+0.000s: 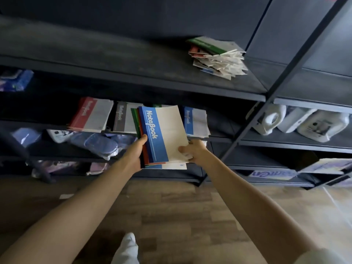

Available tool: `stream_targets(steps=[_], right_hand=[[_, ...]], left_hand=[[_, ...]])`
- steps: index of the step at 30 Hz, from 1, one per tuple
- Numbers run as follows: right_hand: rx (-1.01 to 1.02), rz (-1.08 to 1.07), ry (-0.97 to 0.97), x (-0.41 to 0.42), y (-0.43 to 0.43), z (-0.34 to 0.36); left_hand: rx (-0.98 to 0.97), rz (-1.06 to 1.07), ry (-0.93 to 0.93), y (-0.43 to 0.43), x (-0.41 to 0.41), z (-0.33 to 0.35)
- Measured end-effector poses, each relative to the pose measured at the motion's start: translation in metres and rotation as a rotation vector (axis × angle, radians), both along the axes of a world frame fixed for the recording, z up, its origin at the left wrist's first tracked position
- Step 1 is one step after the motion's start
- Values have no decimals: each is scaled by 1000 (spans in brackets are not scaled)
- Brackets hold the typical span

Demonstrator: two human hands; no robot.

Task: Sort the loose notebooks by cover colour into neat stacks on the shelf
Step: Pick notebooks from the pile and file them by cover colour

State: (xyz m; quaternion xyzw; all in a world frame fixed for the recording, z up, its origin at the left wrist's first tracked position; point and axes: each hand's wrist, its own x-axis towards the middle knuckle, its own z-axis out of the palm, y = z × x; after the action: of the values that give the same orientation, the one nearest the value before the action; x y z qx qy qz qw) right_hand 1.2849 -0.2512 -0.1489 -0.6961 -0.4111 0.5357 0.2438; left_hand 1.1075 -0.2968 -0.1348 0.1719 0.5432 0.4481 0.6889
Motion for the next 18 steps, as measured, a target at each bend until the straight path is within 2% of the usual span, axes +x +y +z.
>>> stream_targets(steps=[5,13,18], right_hand=[[-66,-38,-12,9,-14,-23],[-121,-27,-170,6,-11,-53],[-108,-83,-218,4,8,-61]], left_hand=[[-60,-72,-63,-14,7,-15],[-109,-123,130,0,8,-44],[-143,-184,33,21,0,-50]])
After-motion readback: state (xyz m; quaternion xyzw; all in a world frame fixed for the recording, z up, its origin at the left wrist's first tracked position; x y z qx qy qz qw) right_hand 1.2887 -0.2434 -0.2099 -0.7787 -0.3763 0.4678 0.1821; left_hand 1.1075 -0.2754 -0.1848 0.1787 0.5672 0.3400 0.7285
